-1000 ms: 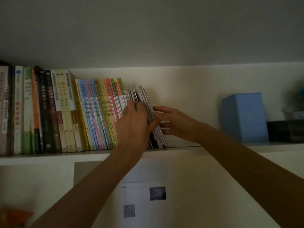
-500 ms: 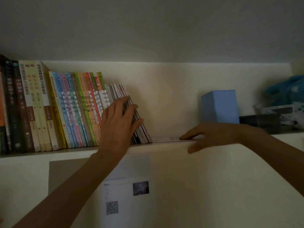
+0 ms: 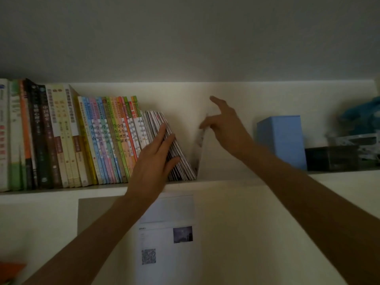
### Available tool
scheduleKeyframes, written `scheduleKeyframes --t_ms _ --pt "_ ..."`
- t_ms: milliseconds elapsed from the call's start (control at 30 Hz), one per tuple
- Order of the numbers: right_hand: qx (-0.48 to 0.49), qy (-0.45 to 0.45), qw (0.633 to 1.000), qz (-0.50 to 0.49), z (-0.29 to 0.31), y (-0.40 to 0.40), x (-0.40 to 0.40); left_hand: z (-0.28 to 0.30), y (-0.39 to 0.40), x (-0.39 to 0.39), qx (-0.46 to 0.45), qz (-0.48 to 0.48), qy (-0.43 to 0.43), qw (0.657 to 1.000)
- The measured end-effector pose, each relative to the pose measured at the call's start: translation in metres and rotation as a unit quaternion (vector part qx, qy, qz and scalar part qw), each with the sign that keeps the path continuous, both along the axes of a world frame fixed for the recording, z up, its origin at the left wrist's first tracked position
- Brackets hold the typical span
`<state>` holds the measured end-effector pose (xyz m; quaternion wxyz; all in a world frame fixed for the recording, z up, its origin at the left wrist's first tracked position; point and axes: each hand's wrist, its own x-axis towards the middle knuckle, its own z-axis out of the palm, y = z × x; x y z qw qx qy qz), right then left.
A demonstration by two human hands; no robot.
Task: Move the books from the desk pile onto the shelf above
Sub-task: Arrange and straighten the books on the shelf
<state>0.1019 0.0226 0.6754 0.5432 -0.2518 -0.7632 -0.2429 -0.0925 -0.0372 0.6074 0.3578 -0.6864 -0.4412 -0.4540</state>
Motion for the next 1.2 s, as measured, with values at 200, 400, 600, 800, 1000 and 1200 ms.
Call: scheduleKeyframes --t_ms 200,400,600,800,1000,1200 --pt "-0.178 0.015 0.966 0.184 -0.021 -0.016 -0.069 0.005 -0.007 -0.003 -0.011 -0.066 -0.098 0.993" --pt "-0.301 -0.011 0.934 0.193 -0.033 -0.023 -0.043 0.004 -0.011 -0.037 -0.004 -0.045 -0.08 0.996" --pt "-0.292 0.027 0.911 0.289 -0.04 -0.009 -0.071 0.005 0.005 -0.041 -0.048 0.035 -0.027 0.998" --pt "-0.314 0.008 0.898 0.31 -0.042 -0.009 -0.074 0.009 0.005 -0.056 -0.078 0.019 -0.02 0.997" --pt "-0.178 0.001 0.974 0.14 -0.05 -0.004 -0.092 -0.007 0.004 -0.061 -0.015 0.036 -0.045 0.998" --pt "-0.174 -0.011 0.975 0.14 -0.047 -0.004 -0.087 -0.005 -0.009 -0.062 -0.097 0.043 -0.029 0.994"
